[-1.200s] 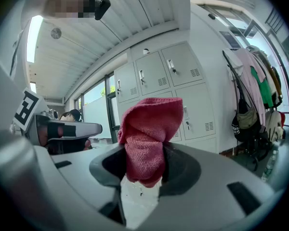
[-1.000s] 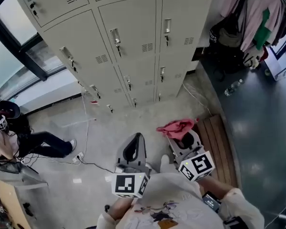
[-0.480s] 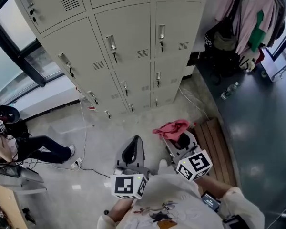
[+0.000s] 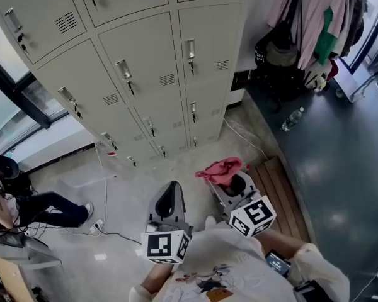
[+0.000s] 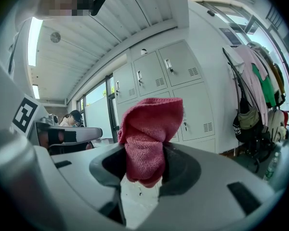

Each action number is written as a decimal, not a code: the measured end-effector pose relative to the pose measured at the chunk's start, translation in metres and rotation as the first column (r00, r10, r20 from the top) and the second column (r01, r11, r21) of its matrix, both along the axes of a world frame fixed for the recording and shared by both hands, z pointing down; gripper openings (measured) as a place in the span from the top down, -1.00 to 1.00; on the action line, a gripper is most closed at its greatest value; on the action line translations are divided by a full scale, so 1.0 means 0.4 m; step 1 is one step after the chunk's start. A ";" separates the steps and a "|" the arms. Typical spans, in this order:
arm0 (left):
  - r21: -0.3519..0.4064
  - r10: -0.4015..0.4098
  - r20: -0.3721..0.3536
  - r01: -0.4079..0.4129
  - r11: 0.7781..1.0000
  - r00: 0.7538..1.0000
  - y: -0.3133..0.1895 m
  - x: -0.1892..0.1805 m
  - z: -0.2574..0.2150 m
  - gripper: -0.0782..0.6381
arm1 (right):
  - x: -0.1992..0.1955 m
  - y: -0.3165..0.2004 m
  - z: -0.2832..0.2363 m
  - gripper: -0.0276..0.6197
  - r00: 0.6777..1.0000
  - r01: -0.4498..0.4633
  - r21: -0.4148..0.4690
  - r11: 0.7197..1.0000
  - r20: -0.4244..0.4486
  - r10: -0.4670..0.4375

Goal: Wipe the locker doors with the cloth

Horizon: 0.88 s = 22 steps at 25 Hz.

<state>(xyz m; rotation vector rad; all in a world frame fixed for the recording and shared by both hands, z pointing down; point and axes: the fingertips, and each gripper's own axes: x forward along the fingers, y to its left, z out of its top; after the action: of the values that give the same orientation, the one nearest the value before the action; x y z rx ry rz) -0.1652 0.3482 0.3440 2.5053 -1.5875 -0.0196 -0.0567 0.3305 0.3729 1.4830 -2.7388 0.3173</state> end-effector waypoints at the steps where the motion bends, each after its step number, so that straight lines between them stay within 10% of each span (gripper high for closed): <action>1: 0.002 -0.004 -0.002 0.004 1.000 1.000 -0.008 0.013 -0.001 0.76 | 0.017 -0.010 0.002 0.40 1.000 -0.002 -0.003 1.000 -0.001 0.002; 22: -0.037 0.048 0.014 -0.047 0.998 0.999 -0.407 0.148 0.063 0.76 | 0.148 -0.409 0.048 0.39 0.997 -0.059 -0.037 0.998 0.046 0.061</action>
<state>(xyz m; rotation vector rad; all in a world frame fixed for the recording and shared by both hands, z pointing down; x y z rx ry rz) -0.1059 0.1854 0.3692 2.5202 -1.5191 0.0343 0.0023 0.1670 0.3922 1.5716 -2.7132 0.4052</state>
